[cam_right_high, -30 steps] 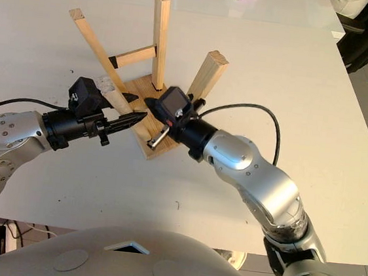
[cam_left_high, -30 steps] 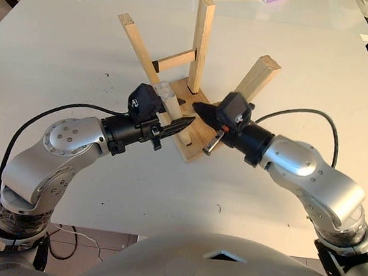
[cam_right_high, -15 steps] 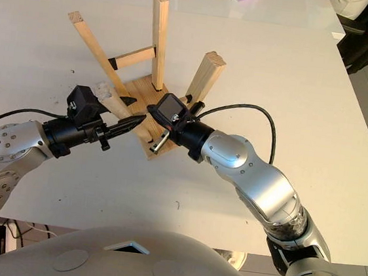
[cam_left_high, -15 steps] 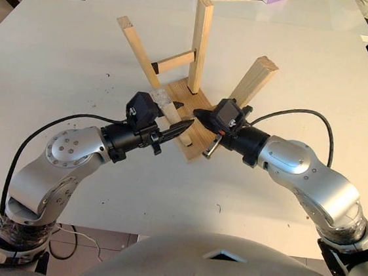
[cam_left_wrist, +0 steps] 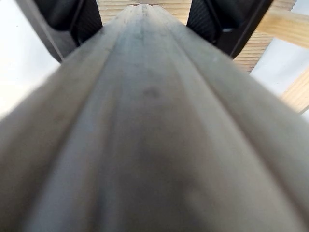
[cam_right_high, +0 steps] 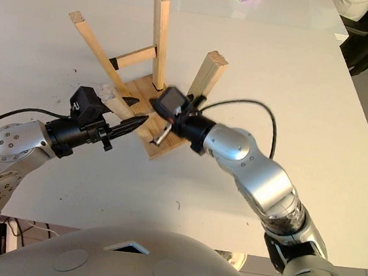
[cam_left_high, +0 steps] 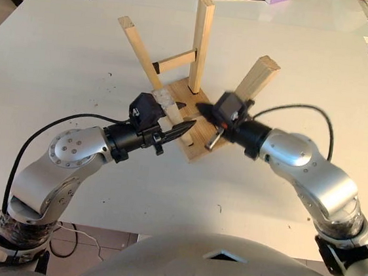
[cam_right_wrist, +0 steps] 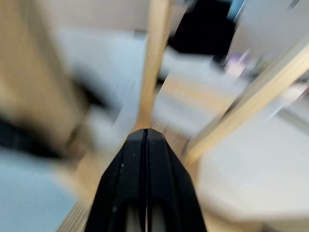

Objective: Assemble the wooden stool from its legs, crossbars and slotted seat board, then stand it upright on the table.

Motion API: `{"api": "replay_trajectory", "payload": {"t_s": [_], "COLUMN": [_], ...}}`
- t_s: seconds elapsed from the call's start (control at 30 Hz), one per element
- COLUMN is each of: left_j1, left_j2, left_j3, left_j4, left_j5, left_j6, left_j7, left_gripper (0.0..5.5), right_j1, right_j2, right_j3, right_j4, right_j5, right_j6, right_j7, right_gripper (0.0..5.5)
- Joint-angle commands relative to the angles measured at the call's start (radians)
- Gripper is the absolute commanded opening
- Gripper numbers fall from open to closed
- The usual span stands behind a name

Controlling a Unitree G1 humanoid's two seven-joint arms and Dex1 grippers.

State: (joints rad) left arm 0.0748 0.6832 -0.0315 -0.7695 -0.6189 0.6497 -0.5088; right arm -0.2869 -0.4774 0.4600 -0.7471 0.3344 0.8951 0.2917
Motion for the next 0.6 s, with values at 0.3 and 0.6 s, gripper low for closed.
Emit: {"api": "replay_trajectory", "payload": {"t_s": [0.3, 0.6], "left_j1": [-0.013, -0.001], "left_j2": [0.092, 0.179], "left_j3": [-0.066, -0.046], "left_j4": [0.094, 0.197], "left_j5": [-0.004, 0.024], "left_j6": [0.157, -0.022], "left_j7": [-0.034, -0.266], "left_gripper": [2.04, 2.04], "right_j1": [-0.247, -0.185], "right_j2": [0.184, -0.201], "right_j3": [-0.632, -0.653], "right_j4": [0.042, 0.555], "right_j5": [0.453, 0.070], "right_j6": [-0.039, -0.275], "right_j7": [-0.018, 0.101], "right_gripper": [0.00, 0.00]}}
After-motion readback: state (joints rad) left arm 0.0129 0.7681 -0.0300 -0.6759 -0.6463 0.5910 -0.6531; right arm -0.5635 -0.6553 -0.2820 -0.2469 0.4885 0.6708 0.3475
